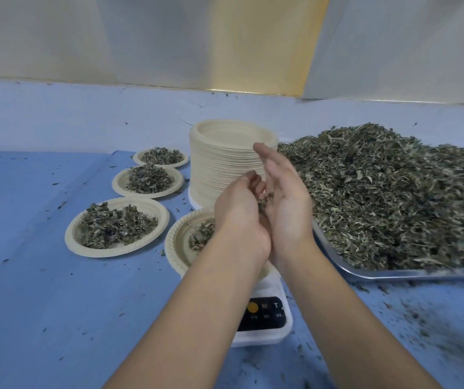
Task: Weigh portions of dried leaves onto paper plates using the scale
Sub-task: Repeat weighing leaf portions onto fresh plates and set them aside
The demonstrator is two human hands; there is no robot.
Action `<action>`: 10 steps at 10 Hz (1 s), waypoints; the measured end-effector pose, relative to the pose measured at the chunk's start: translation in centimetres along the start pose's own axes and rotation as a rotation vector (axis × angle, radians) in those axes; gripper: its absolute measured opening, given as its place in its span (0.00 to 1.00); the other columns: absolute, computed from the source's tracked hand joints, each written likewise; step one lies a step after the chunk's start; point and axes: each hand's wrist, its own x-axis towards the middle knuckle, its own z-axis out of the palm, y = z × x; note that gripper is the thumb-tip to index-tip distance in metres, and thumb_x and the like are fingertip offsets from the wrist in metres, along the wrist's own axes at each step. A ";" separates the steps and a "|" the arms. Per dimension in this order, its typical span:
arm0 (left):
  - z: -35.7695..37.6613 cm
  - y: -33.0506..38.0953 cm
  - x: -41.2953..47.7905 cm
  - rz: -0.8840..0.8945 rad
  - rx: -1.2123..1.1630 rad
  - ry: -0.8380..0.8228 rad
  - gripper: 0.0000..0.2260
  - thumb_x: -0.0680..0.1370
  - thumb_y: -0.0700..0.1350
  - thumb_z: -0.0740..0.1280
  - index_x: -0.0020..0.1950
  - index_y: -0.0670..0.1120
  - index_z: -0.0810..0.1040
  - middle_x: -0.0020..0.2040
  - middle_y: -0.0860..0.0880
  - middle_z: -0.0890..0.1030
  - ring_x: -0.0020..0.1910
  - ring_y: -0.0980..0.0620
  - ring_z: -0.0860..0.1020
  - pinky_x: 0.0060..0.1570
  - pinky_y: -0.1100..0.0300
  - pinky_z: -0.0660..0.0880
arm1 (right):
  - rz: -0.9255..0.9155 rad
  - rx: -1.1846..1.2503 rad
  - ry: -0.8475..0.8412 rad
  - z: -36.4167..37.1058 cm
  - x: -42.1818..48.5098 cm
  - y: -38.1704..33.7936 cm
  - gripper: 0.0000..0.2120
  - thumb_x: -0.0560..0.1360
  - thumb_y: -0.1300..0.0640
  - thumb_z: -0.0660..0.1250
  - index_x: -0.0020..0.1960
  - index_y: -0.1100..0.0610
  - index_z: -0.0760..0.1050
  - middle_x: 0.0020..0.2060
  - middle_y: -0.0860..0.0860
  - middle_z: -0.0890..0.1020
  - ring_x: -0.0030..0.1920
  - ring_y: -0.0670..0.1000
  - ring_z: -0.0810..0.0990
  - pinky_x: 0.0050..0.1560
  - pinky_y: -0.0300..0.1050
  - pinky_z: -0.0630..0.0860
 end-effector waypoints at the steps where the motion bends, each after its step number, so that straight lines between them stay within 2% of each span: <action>1: 2.1 -1.5 0.0 -0.010 0.130 0.036 0.10 0.80 0.40 0.59 0.40 0.45 0.74 0.36 0.48 0.75 0.33 0.53 0.74 0.21 0.69 0.71 | -0.016 -0.163 0.074 -1.5 1.2 -1.2 0.12 0.78 0.62 0.59 0.57 0.55 0.79 0.52 0.54 0.81 0.48 0.49 0.79 0.48 0.36 0.75; 2: 4.0 -3.6 1.3 -0.121 -0.005 -0.113 0.14 0.81 0.40 0.55 0.39 0.43 0.74 0.36 0.48 0.75 0.34 0.53 0.75 0.29 0.65 0.71 | 0.013 -0.277 0.162 -3.8 2.5 -2.2 0.13 0.79 0.61 0.59 0.60 0.55 0.77 0.51 0.50 0.81 0.51 0.46 0.80 0.53 0.39 0.76; 3: 5.2 -5.4 2.1 -0.115 0.196 -0.040 0.13 0.82 0.45 0.56 0.39 0.46 0.71 0.34 0.49 0.72 0.33 0.54 0.72 0.32 0.63 0.68 | 0.065 -0.266 0.254 -6.1 3.3 -2.7 0.12 0.79 0.61 0.59 0.59 0.56 0.76 0.49 0.51 0.81 0.49 0.47 0.80 0.53 0.42 0.75; 4: 6.2 -7.1 2.3 -0.212 0.138 -0.086 0.16 0.82 0.50 0.57 0.37 0.46 0.72 0.26 0.51 0.74 0.29 0.54 0.73 0.28 0.63 0.71 | 0.127 -0.195 0.378 -8.2 4.0 -3.2 0.12 0.78 0.61 0.59 0.59 0.62 0.76 0.44 0.58 0.80 0.44 0.54 0.79 0.47 0.45 0.74; 5: 6.6 -8.4 2.7 -0.257 0.268 -0.102 0.16 0.79 0.56 0.59 0.43 0.44 0.72 0.31 0.51 0.72 0.32 0.51 0.72 0.34 0.62 0.71 | 0.179 -0.181 0.468 -10.0 4.4 -3.9 0.10 0.78 0.59 0.60 0.52 0.62 0.78 0.33 0.53 0.78 0.33 0.49 0.77 0.39 0.41 0.71; 6: 6.4 -9.3 3.6 -0.243 0.464 -0.133 0.26 0.77 0.61 0.58 0.68 0.45 0.71 0.62 0.51 0.75 0.65 0.46 0.71 0.66 0.51 0.64 | 0.166 -0.248 0.510 -11.4 4.4 -4.4 0.09 0.78 0.57 0.60 0.51 0.56 0.78 0.39 0.47 0.79 0.31 0.37 0.76 0.36 0.36 0.71; 7: 6.1 -9.4 3.8 -0.232 0.545 -0.206 0.30 0.78 0.63 0.53 0.77 0.50 0.57 0.78 0.51 0.55 0.77 0.50 0.50 0.73 0.46 0.46 | 0.116 -0.310 0.503 -12.0 4.4 -4.6 0.15 0.78 0.57 0.59 0.61 0.54 0.78 0.55 0.48 0.78 0.45 0.39 0.73 0.52 0.43 0.61; 8: 5.8 -9.6 3.9 -0.246 0.562 -0.267 0.29 0.78 0.64 0.52 0.76 0.50 0.61 0.78 0.51 0.52 0.77 0.50 0.47 0.73 0.46 0.45 | 0.078 -0.360 0.492 -12.2 4.4 -4.4 0.17 0.77 0.61 0.57 0.59 0.53 0.80 0.56 0.47 0.77 0.55 0.44 0.73 0.54 0.44 0.61; 9: 5.6 -9.6 4.1 -0.246 0.548 -0.287 0.30 0.79 0.63 0.53 0.76 0.47 0.61 0.78 0.48 0.54 0.77 0.51 0.48 0.74 0.47 0.45 | 0.056 -0.454 0.512 -12.4 4.6 -3.8 0.22 0.76 0.67 0.52 0.62 0.53 0.77 0.59 0.50 0.77 0.58 0.47 0.76 0.53 0.41 0.68; 10: 5.7 -9.3 4.4 -0.199 0.603 -0.240 0.29 0.79 0.61 0.55 0.75 0.45 0.62 0.77 0.48 0.57 0.77 0.51 0.49 0.73 0.48 0.47 | 0.050 -0.592 0.543 -12.9 4.7 -3.3 0.25 0.74 0.71 0.50 0.60 0.52 0.77 0.51 0.48 0.76 0.43 0.42 0.76 0.42 0.41 0.73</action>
